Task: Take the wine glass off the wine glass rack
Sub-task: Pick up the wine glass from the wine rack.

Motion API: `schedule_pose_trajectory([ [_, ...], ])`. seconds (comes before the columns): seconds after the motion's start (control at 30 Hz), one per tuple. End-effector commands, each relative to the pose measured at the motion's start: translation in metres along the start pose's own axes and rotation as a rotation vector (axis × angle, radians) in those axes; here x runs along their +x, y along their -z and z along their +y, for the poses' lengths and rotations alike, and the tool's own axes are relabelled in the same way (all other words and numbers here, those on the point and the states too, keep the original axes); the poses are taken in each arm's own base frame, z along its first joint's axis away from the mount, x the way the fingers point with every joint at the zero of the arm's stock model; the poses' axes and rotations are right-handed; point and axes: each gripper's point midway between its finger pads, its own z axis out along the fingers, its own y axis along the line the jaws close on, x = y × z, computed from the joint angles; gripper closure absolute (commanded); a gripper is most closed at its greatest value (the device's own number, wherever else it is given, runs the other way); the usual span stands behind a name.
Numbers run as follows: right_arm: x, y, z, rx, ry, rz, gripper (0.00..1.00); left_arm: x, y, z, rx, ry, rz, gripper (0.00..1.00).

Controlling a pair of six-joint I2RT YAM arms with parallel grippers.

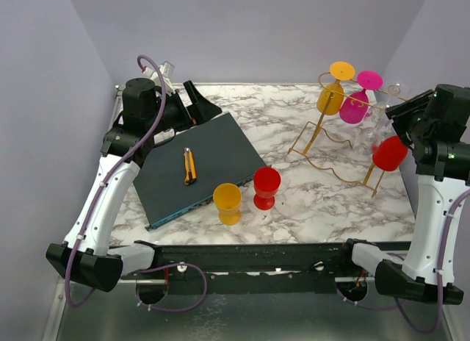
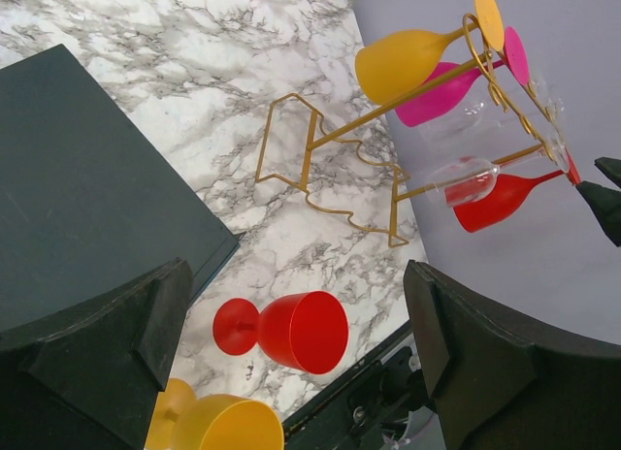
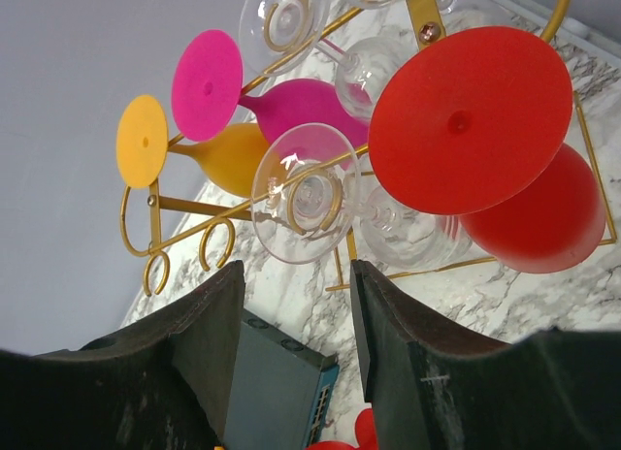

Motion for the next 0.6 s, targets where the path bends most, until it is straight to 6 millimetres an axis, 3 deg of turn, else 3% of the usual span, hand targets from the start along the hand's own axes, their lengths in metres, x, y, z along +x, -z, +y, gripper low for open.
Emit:
schedule_pose_trajectory([
  [0.0, 0.004, -0.008, 0.003, -0.011, -0.046, 0.015, 0.47, -0.008, 0.005, -0.012, 0.041, -0.014, -0.023, 0.01],
  [0.57, -0.002, -0.023, -0.008, 0.032, -0.091, -0.019, 0.58, -0.011, 0.002, -0.014, 0.051, -0.010, -0.022, 0.01],
])
